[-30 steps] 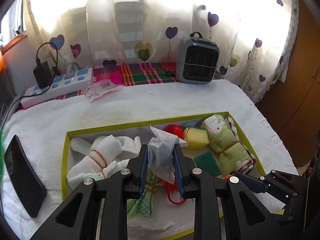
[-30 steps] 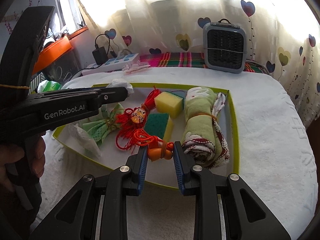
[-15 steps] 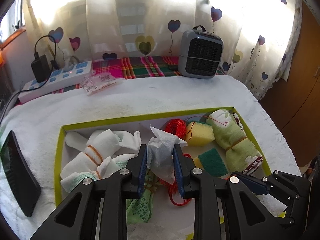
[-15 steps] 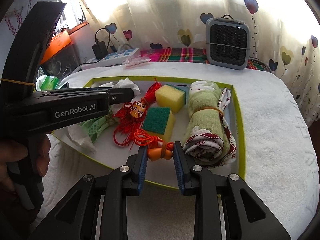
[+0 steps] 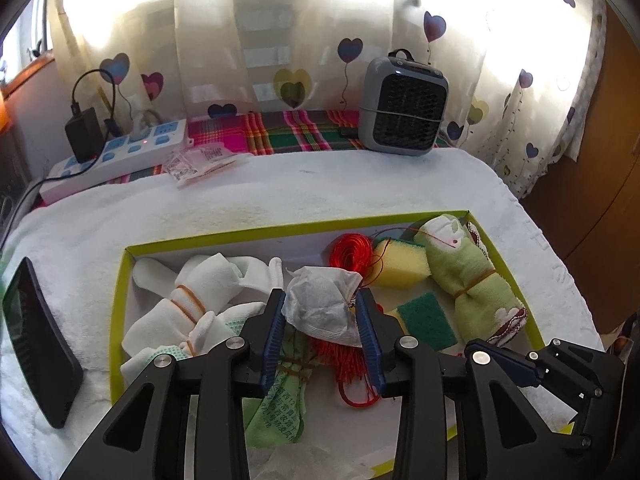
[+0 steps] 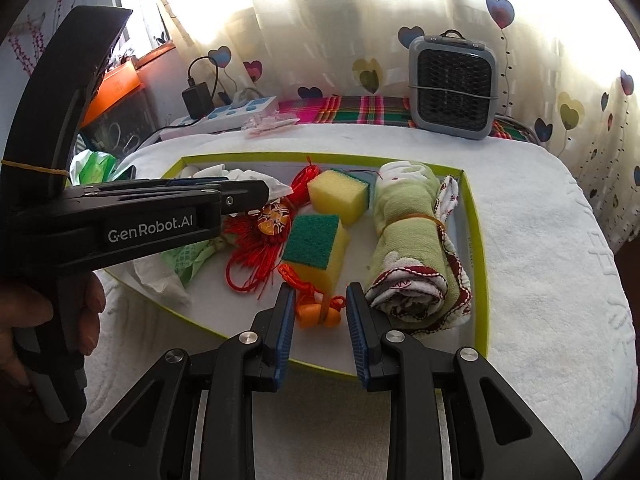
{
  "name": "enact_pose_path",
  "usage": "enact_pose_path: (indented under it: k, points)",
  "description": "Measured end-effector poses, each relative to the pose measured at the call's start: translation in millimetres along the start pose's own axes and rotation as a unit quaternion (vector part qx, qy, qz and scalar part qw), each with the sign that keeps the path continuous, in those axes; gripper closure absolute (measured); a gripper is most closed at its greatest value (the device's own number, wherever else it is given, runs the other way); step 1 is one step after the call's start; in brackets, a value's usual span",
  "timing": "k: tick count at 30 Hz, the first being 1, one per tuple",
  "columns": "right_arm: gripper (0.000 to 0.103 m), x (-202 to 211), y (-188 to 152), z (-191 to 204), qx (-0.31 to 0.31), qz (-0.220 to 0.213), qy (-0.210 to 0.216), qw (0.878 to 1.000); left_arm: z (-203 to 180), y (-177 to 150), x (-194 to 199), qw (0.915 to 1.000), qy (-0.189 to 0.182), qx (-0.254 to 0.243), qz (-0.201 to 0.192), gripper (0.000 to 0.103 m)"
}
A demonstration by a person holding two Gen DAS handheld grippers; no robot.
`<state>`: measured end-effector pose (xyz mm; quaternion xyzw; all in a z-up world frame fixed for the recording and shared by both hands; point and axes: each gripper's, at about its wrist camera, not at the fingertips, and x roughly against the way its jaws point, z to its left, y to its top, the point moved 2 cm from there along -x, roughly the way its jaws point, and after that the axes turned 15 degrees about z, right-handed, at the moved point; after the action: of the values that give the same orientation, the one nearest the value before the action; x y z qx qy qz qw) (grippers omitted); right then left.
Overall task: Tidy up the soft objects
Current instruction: 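Open the left tool to release the wrapper while the right tool releases the orange ornament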
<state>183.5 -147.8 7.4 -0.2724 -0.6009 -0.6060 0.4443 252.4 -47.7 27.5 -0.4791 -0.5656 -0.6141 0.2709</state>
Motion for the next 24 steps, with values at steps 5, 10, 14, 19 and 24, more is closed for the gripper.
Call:
enact_pose_path:
  k: [5,10,14,19,24]
  points:
    - [0.074,1,-1,-1,-0.003,-0.001,-0.001,1.0,1,-3,4,1.0,0.001,0.002,-0.005,0.066]
    - [0.066,4,-3,1,-0.002,-0.003,0.0,1.0,0,-7,9,0.9999,0.005,0.0,-0.009,0.059]
    - [0.064,7,-5,3,-0.001,-0.006,-0.001,1.0,1,-9,12,0.9999,0.005,0.005,-0.011,0.059]
    - [0.061,13,-9,5,-0.007,-0.012,-0.001,1.0,3,-17,22,0.9997,0.01,0.012,-0.019,0.059]
    - [0.055,20,-14,7,-0.008,-0.019,0.0,1.0,1,-28,33,0.9993,0.022,0.013,-0.029,0.059]
